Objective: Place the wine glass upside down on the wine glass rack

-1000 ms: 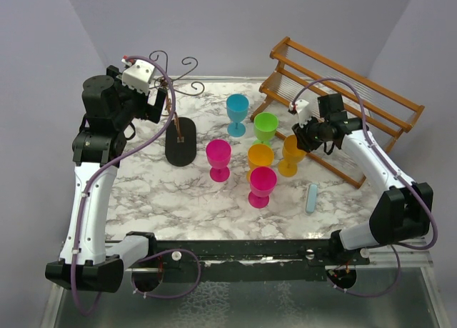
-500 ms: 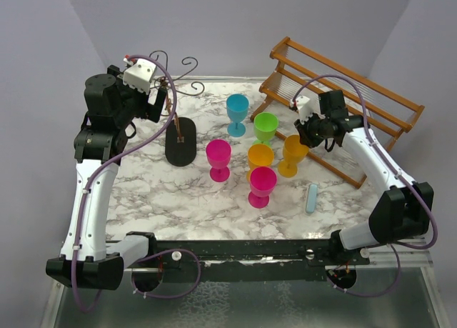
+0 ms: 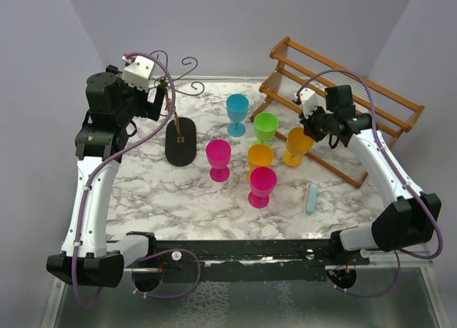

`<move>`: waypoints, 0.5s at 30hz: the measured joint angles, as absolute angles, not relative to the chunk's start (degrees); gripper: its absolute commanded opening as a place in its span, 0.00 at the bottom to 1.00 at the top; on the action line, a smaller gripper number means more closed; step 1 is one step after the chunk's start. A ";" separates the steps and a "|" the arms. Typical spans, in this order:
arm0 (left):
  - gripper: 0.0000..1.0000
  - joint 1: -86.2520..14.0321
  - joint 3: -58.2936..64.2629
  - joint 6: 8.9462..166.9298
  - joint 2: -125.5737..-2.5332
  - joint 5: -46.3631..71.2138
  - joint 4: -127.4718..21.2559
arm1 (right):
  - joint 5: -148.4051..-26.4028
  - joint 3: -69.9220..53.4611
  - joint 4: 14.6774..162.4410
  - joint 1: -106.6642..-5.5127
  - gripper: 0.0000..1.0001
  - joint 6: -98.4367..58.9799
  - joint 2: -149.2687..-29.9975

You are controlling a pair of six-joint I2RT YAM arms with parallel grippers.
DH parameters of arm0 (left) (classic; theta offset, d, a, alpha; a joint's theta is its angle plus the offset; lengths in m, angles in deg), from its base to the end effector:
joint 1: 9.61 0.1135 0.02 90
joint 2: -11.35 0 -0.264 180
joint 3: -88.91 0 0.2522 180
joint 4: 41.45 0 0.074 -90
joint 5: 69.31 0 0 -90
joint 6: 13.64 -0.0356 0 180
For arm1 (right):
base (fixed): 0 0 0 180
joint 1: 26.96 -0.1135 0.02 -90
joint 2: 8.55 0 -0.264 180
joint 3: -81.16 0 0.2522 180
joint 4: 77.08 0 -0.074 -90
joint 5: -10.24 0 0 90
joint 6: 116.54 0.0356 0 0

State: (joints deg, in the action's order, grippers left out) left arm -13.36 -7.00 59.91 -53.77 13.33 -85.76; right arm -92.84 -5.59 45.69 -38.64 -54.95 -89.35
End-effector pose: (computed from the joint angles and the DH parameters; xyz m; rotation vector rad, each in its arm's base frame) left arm 0.2311 -0.0197 0.4565 0.4061 1.7587 0.0419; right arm 0.2888 0.0679 0.3155 -0.9279 2.2566 0.1519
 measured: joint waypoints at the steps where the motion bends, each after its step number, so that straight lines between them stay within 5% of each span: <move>1: 0.99 -13.36 -7.13 60.24 -53.88 13.55 -85.80 | -92.78 -5.74 45.58 -38.64 0.01 -55.12 -88.67; 15: 0.99 -13.36 -16.39 66.77 -54.43 9.66 -86.72 | -94.40 -14.31 42.48 -38.64 0.01 -58.07 -73.72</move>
